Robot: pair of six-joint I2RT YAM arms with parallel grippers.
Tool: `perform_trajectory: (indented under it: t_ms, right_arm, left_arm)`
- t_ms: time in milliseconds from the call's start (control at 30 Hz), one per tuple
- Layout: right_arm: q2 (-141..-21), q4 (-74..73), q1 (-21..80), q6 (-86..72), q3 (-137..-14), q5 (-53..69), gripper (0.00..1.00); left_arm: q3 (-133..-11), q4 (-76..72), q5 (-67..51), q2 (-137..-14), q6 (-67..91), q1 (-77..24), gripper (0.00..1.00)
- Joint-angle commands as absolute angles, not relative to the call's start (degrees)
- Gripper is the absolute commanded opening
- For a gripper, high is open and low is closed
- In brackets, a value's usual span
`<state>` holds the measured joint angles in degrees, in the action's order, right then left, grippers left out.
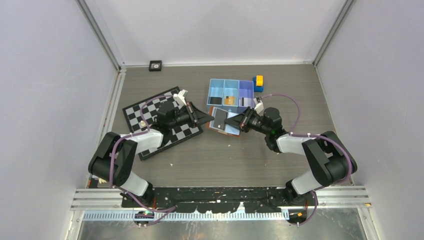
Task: Take the credit cards out of the card holder
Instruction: Remove the credit card from the card holder.
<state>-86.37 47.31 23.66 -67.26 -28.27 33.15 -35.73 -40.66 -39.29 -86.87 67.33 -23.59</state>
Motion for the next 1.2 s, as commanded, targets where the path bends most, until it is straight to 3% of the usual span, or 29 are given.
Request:
perform_trajectory:
  t_ms: [0, 200, 400, 600, 767, 1100, 1133, 1167]
  right_arm:
    - [-82.1, 55.1, 24.3, -68.4, -27.7, 34.7, 0.02]
    - [-79.0, 51.2, 24.0, -66.1, -26.9, 31.9, 0.0]
    - [-78.9, 49.4, 24.0, -65.6, -27.1, 31.1, 0.0]
    - [-78.7, 47.9, 24.0, -65.2, -27.3, 30.8, 0.0]
    - [-77.9, 43.8, 23.8, -63.8, -27.7, 29.4, 0.0]
    - [-78.0, 44.0, 23.2, -64.1, -27.4, 29.7, 0.0]
    - [-78.4, 45.1, 23.2, -64.4, -27.4, 30.5, 0.04]
    - [-79.0, 47.0, 23.2, -65.2, -27.4, 31.8, 0.15]
  left_arm:
    - [-36.4, -46.7, -42.6, -87.4, 69.4, -24.2, 0.0]
    - [-35.6, -51.0, -43.5, -89.1, 72.4, -23.2, 0.0]
    - [-35.2, -53.3, -43.9, -89.7, 73.5, -22.8, 0.1]
    - [-35.0, -53.2, -43.6, -89.2, 73.2, -22.6, 0.13]
    - [-33.5, -54.7, -43.0, -88.2, 73.8, -21.4, 0.01]
    - [-32.6, -58.9, -43.1, -89.3, 76.1, -20.5, 0.0]
    - [-32.6, -58.9, -43.2, -89.4, 76.1, -20.5, 0.0]
    - [-32.7, -59.0, -43.4, -89.6, 76.2, -20.5, 0.0]
